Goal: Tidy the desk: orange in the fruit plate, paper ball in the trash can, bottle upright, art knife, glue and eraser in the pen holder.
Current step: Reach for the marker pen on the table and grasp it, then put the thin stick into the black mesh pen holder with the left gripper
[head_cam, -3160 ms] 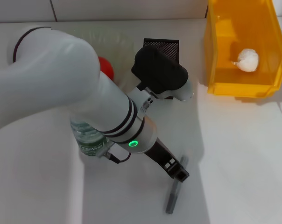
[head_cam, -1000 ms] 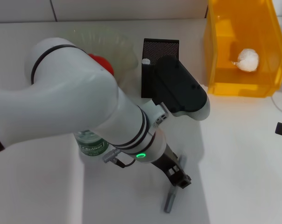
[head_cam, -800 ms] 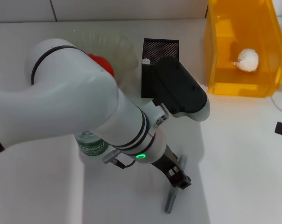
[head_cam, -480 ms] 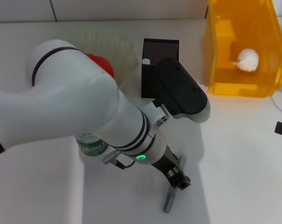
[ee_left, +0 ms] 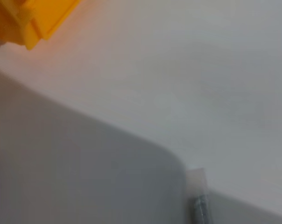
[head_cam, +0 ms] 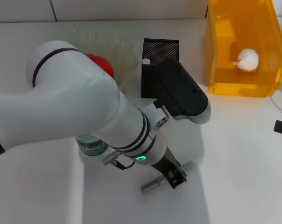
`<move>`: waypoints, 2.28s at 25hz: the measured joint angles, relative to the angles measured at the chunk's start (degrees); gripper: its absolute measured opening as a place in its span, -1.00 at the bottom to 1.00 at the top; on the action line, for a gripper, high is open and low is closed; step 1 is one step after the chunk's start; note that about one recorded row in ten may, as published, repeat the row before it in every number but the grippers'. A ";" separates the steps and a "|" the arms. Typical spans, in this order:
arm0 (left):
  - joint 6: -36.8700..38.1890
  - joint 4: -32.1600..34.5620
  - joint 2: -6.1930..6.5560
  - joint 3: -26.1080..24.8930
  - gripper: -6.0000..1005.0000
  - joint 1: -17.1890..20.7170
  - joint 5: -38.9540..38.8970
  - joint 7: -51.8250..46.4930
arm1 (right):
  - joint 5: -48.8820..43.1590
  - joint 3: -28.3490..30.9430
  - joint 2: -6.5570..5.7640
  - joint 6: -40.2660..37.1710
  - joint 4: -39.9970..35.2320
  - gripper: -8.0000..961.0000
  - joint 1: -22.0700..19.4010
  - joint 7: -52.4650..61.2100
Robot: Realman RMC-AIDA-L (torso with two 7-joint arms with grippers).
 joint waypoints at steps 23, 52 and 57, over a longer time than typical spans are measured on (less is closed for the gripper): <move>-0.27 10.27 0.26 -4.16 -0.69 7.14 0.17 5.75 | 0.00 0.49 -0.14 0.68 1.41 0.28 -0.25 -0.53; -26.47 17.75 0.42 -17.81 -0.70 19.93 -19.74 35.63 | 0.09 1.46 0.71 0.57 2.38 0.28 -0.31 0.39; -30.33 13.69 0.41 -20.48 -0.70 18.53 -29.44 45.88 | 0.09 1.43 0.96 0.66 2.38 0.28 -0.22 0.16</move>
